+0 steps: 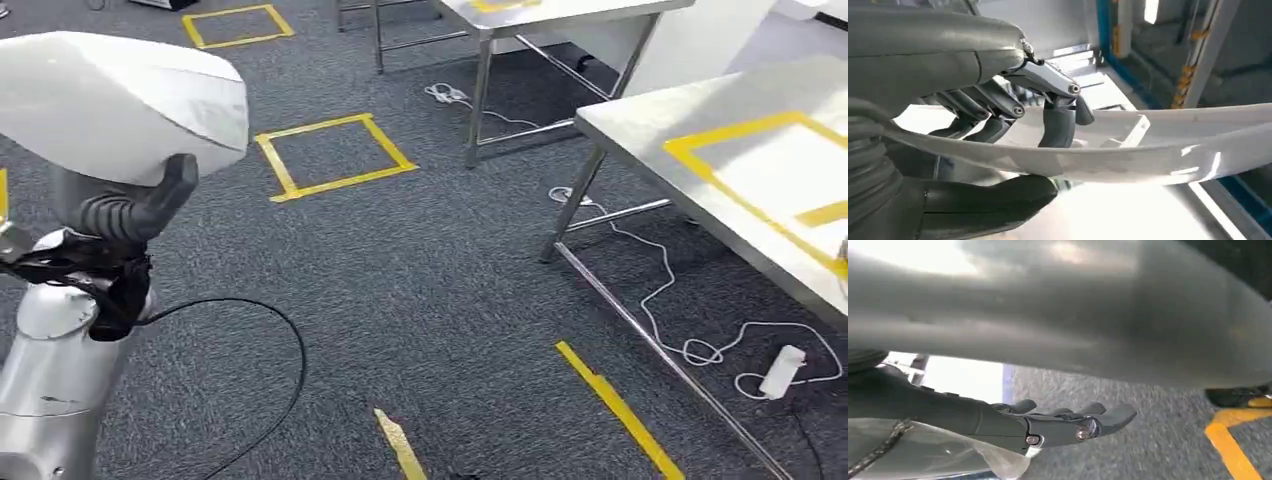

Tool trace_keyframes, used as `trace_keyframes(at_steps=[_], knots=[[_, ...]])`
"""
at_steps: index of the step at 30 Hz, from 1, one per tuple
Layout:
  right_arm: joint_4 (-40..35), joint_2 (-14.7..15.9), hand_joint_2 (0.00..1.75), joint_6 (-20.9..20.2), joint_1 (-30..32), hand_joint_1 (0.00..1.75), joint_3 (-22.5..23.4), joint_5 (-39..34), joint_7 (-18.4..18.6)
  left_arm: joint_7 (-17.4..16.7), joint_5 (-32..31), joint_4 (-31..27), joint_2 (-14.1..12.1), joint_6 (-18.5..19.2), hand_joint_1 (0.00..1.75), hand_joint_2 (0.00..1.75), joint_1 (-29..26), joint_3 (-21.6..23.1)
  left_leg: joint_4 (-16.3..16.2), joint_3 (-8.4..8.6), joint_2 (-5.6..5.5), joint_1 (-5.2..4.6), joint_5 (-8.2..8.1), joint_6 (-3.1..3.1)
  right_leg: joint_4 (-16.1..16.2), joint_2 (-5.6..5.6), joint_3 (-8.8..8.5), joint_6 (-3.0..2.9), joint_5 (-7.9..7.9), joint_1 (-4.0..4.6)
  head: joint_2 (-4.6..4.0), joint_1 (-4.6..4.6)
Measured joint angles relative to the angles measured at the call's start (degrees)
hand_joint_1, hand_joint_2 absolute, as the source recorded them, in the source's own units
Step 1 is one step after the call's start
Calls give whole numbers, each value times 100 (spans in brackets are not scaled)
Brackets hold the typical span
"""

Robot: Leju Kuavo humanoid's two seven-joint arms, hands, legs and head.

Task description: Take the parts from the cabinet and place them on the table.

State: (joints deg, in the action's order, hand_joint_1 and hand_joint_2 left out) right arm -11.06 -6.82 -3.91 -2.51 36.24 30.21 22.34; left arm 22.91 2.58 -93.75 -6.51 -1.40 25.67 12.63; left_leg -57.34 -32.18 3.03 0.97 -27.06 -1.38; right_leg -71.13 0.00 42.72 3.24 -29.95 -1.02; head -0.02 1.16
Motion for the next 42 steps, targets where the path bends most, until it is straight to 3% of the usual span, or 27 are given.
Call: trace_keyframes(at_steps=[2, 3, 4, 7, 8, 9, 10, 12, 13, 14, 16, 17, 18, 19, 22, 23, 25, 27, 29, 30, 32, 33, 34, 35, 38, 40, 42], knots=[[0, 0, 0, 9, -4, 0, 29, 2, -9, -40, 59, 46, 2, 82, 175, 175, 49, 11, -14, 22, 105, 0, -29, 44, 1027, -178, -570, -19, 428, -3, 0, 2], [0, 0, 0, 11, -19, 0, 42, 4, -15, -55, 77, 77, 4, 125, 175, 175, 81, 11, -23, 31, 149, -37, -51, 78, 1344, -484, -727, -45, 359, 52, 0, 7], [0, -2, 0, 11, -29, 0, 59, 7, -20, -57, 96, 110, -4, 162, 175, 175, 119, 11, -48, 25, 187, -71, -68, 112, 1356, -383, -780, -137, 409, 47, 0, -15], [2, -4, 0, 9, -20, 0, 85, 20, -17, -75, 61, 237, 5, 254, 175, 175, 166, 35, -23, 68, 341, -69, -76, 186, 1327, -208, -734, -225, 399, 70, 0, -31], [0, -4, 0, 11, -19, 0, 94, 24, -17, -75, 37, 258, 4, 280, 175, 175, 177, 39, -51, 69, 262, -34, -134, 247, 1370, -155, -769, -279, 429, 27, 0, -37], [0, -4, 0, 20, -22, 0, 107, 35, -15, -77, 18, 285, -6, 291, 175, 175, 189, 53, -214, 23, -21, -6, -268, 257, 1375, -92, -771, -294, 434, 26, 0, -55], [0, -4, 0, 15, -31, 0, 120, 37, -15, -75, 2, 302, -11, 291, 175, 175, 195, 63, -555, -124, -152, -3, -477, 254, 1373, -42, -770, -324, 439, 26, 0, -70], [0, -18, 0, -7, -37, 0, 125, 53, -17, -77, -24, 372, -39, 291, 175, 175, 185, 74, -1506, -565, -260, -7, -882, 263, 1370, 98, -770, -339, 440, 37, 0, -76], [0, -20, 0, -11, -32, 0, 127, 57, -22, -83, -37, 409, -41, 291, 175, 175, 184, 81, -1824, -733, -271, -7, -941, 260, 1364, 175, -770, -339, 440, 42, 0, -72], [0, -20, 0, -13, -28, 0, 129, 61, -22, -90, -46, 435, -41, 296, 175, 175, 183, 87, -1851, -765, -274, -7, -861, 251, 1358, 242, -774, -340, 439, 43, 0, -72], [0, -20, 0, -13, -24, 0, 131, 74, -24, -92, -83, 470, -39, 309, 175, 175, 196, 98, -1196, -517, -301, -5, -355, 218, 1336, 402, -783, -337, 437, 42, 0, -76], [0, -20, 0, -15, -26, 0, 131, 77, -26, -94, -85, 486, -41, 313, 175, 175, 211, 107, -725, -322, -372, -1, -94, 196, 1328, 467, -787, -327, 432, 42, 0, -76], [0, -24, 0, -15, -25, 0, 133, 81, -26, -94, -92, 505, -44, 313, 175, 175, 236, 118, -292, -151, -619, 13, 38, 161, 1315, 528, -768, -315, 428, 31, 0, -72], [0, -31, 0, -13, -41, 0, 136, 83, -26, -96, -96, 523, -44, 315, 175, 175, 244, 127, -171, -91, -683, 27, -9, 154, 1273, 606, -723, -271, 431, 63, 0, -65], [2, -44, 0, -7, -10, 0, 160, 90, -26, -107, -100, 569, -26, 322, 175, 175, 263, 149, -170, -116, -569, -28, -24, 125, 1318, 738, -658, -140, 497, -8, 0, -68], [2, -42, 0, 2, -3, 0, 166, 94, -24, -107, -102, 584, -4, 322, 175, 175, 277, 162, -97, -93, -485, 18, 17, 68, 1302, 719, -616, -111, 479, 7, 0, -72], [2, -44, 0, 2, -1, 0, 173, 103, -24, -114, -105, 604, 2, 322, 175, 175, 297, 166, -72, -78, -368, 12, 31, -1, 927, 177, -419, -82, 222, 36, 0, 6], [2, -44, 0, 2, -24, 0, 175, 105, -24, -114, -105, 625, 2, 322, 175, 175, 291, 166, -74, -83, -225, 1, 27, -13, -14, 50, 30, -48, -193, 25, 0, -5], [2, -44, 0, 2, -20, 0, 179, 105, -26, -114, -107, 652, 4, 322, 175, 175, 283, 168, -77, -86, -87, 1, 24, -10, -473, 42, 249, -18, -292, 25, 0, 0], [2, -44, 0, 2, -17, 0, 186, 105, -26, -114, -109, 665, 4, 324, 175, 175, 284, 173, -79, -85, -22, 1, 22, -8, -313, 29, 152, -16, -158, 22, 0, 2], [2, -44, 0, 2, -16, 0, 212, 107, -26, -114, -113, 687, 15, 324, 175, 175, 290, 179, -83, -70, 95, 1, 3, 22, 692, -111, -415, -39, 294, 24, 0, 0], [2, -44, 0, 2, -21, 0, 217, 107, -26, -114, -120, 693, 15, 322, 175, 175, 297, 179, -92, -56, 145, -14, -14, 49, 1155, -330, -697, -58, 413, 36, 0, 2], [2, -46, 0, 2, -43, 0, 219, 107, -26, -114, -131, 695, 15, 315, 175, 175, 298, 177, -113, -71, 186, -65, -40, 89, 1305, -431, -803, -90, 319, 106, 0, 11], [2, -48, 0, 2, -44, 0, 223, 109, -26, -120, -137, 708, 9, 306, 175, 175, 311, 177, -115, -68, 229, -71, -42, 108, 1307, -336, -782, -168, 360, 82, 0, -35], [2, -50, 0, 4, -21, 0, 236, 118, -24, -123, -148, 754, 26, 306, 175, 175, 308, 186, -75, -15, 387, -60, -48, 200, 1325, -164, -764, -275, 382, 91, 0, -31], [0, -50, 0, 13, -21, 0, 256, 136, -24, -114, -159, 778, 22, 293, 175, 175, 315, 181, -370, -119, -72, -10, -300, 251, 1358, -64, -789, -330, 408, 49, 0, -61], [0, -66, 0, 2, -39, 0, 260, 153, -33, -114, -187, 824, 0, 280, 175, 175, 312, 166, -1291, -523, -253, -12, -757, 258, 1356, 66, -791, -367, 407, 53, 0, -85]])
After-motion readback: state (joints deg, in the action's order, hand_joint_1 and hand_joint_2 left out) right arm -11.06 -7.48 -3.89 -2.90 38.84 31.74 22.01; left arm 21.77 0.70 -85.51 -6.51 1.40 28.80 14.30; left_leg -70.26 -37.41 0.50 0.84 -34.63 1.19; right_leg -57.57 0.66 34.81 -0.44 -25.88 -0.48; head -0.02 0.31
